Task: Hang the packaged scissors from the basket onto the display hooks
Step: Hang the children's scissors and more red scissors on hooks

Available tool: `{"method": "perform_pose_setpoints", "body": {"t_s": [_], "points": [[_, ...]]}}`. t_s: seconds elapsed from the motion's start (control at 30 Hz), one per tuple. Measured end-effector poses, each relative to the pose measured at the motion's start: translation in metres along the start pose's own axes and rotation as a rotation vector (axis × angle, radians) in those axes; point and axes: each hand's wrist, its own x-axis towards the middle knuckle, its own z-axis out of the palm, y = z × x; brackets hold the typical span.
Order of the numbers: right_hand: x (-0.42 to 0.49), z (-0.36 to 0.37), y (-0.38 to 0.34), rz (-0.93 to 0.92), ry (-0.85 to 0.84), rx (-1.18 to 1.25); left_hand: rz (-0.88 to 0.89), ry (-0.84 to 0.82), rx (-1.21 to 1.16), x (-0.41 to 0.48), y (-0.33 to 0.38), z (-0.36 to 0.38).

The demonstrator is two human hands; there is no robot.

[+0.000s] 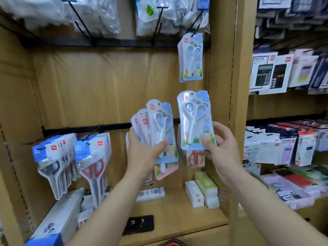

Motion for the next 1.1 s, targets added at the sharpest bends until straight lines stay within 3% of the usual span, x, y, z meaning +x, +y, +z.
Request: {"method": "perform_pose_setpoints", "body": {"t_s": [0.23,0.47,0.7,1.1], "points": [[0.131,0.032,-0.077,-0.250,0.043,-0.050,0.143,-0.004,0.024,0.081,0.060,0.019],[0.215,0.056,-0.121,-0.330,0.028,-0.056,0.231,-0.020,-0.004,0.136,0.089,0.032],[0.245,0.058,-0.112,-0.347,0.105,-0.046,0.259,-0.008,-0.023,0.162,0.089,0.035],[0.247,0.056,-0.103,-0.387,0.083,-0.091,0.242,0.003,-0.037,0.165,0.080,0.029]]}}
